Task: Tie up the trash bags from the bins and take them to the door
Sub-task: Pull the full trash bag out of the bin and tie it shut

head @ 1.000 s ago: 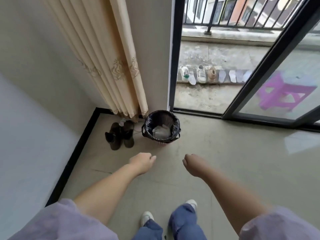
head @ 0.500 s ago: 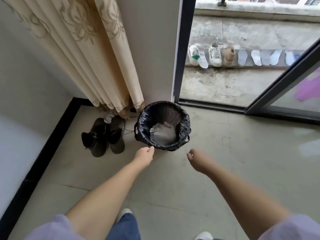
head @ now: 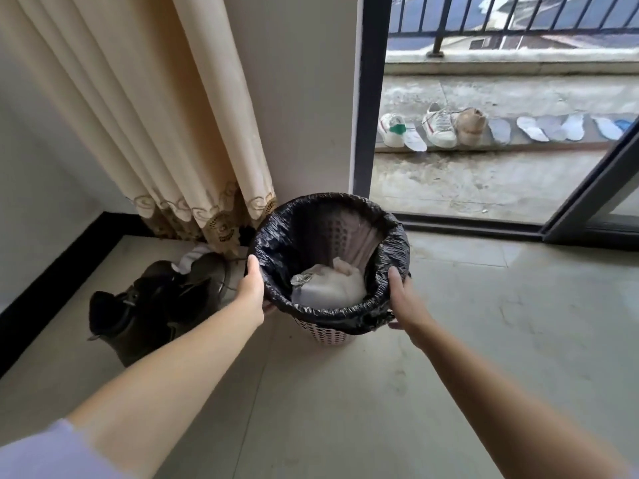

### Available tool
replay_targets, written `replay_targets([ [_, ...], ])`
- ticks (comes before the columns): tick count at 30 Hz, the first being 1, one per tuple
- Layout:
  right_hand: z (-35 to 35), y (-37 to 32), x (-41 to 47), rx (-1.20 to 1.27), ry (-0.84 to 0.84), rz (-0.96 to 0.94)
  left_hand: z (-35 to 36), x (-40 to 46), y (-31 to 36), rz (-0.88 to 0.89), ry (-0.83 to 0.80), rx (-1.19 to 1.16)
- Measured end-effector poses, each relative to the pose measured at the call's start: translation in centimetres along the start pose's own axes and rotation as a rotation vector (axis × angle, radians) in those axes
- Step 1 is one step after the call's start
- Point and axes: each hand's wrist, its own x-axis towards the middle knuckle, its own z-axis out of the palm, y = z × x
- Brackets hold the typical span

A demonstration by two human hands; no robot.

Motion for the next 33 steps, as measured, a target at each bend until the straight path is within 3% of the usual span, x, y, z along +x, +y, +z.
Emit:
replay_targets([
  [3,0.7,-0.1,-0.9,0.24,-0.078,0.199,0.2,-0.9,-0.3,-0.022,0.009,-0.059],
  [5,0.8,0.4,-1.5,0.334,-0.065,0.23,-0.1,-1.1,-0.5,-0.034,-0.025,-0.071],
  [8,0.7,1.5,-1.2,0.427,0.09,0.24,-0.5,-0.7,-0.2,-0.045,-0.068,-0.114],
  [10,0.7,2.3,-0.6,0.401,0.187,0.348,-0.6,-0.7,-0.1,-0.046,-0.071,-0.114],
  [13,1.2,2.3,-0.7,0.599,0.039,0.568,-0.8,-1.3,0.1,-0.1,-0.068,-0.13],
  [17,0.9,0.9,-0.9,0.734,-0.121,0.621,-2.1,-0.9,0.5,-0.191,-0.111,-0.208],
  [25,-2.7,-1.4,-0.1,0.657,-0.107,0.494,-3.1,-1.8,0.8,-0.318,-0.176,-0.109],
  [30,-4.6,-4.9,-0.6,0.576,-0.011,0.297,-3.1,-3.3,2.9,-0.1,-0.069,-0.215],
  [33,-4.8,-7.3,-1.1,0.499,0.032,0.13,-2.4,-4.7,4.2,0.015,-0.116,-0.31],
])
